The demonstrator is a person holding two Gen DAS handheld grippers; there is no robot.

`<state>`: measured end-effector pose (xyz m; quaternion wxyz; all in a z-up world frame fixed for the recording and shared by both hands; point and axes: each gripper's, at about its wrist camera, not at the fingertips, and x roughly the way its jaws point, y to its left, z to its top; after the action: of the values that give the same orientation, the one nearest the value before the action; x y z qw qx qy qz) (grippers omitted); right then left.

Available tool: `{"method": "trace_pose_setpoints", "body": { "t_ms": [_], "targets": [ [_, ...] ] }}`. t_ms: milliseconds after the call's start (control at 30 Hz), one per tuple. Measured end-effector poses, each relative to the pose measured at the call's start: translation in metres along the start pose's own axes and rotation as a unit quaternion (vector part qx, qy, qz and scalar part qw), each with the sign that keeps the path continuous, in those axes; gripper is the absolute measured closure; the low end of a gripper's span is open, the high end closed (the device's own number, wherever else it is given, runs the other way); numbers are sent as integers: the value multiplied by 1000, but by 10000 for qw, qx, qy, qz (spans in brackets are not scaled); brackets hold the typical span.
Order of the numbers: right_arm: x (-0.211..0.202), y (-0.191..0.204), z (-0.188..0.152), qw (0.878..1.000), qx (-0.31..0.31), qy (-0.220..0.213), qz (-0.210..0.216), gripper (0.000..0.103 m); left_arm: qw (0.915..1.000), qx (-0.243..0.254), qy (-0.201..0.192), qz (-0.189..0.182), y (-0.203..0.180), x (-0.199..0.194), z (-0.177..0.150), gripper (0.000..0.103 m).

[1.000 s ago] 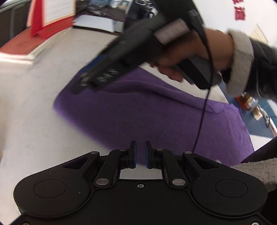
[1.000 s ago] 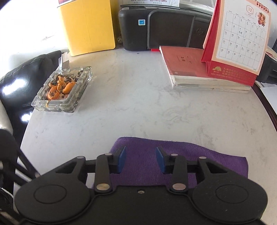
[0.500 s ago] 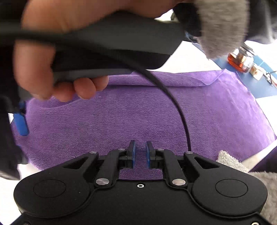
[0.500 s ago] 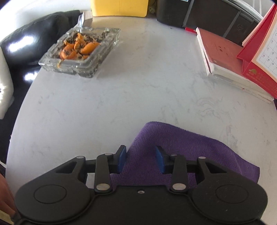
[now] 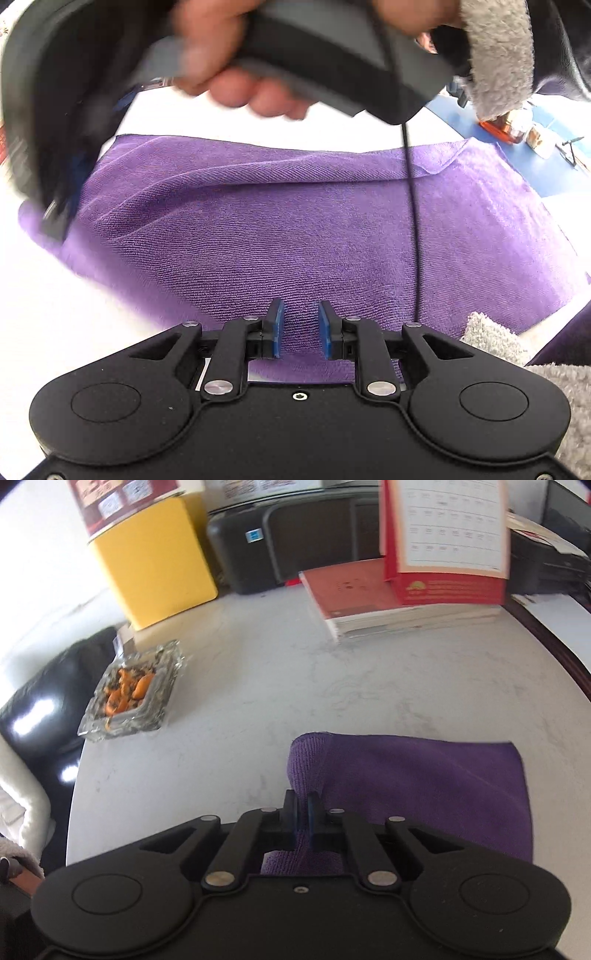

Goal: Fold towel

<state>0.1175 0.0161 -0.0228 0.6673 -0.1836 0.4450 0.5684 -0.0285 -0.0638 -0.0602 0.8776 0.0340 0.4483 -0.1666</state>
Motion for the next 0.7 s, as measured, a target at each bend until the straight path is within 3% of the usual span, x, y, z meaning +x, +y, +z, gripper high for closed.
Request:
{"method": "trace_pose_setpoints", "body": {
  "t_ms": [167, 267, 367, 500, 600, 700],
  "targets": [
    [-1, -27, -23, 9980, 172, 181, -589, 91, 10000, 64, 47, -2, -3, 0, 0, 82],
    [-4, -27, -27, 9947, 23, 165, -1012, 74, 9999, 80, 66, -8, -4, 0, 2, 81],
    [-13, -21, -23, 9905, -202, 0, -1362, 73, 9999, 109, 79, 2, -7, 0, 3, 81],
    [-22, -5, -10, 9940, -476, -122, -973, 73, 9999, 127, 77, 5, -7, -3, 3, 79],
    [-7, 7, -6, 9951, -648, 276, -688, 72, 9999, 136, 73, 5, -6, -5, 4, 78],
    [7, 13, -14, 9914, -799, 632, -817, 71, 9999, 145, 68, 5, -5, -8, 4, 78]
  ]
}}
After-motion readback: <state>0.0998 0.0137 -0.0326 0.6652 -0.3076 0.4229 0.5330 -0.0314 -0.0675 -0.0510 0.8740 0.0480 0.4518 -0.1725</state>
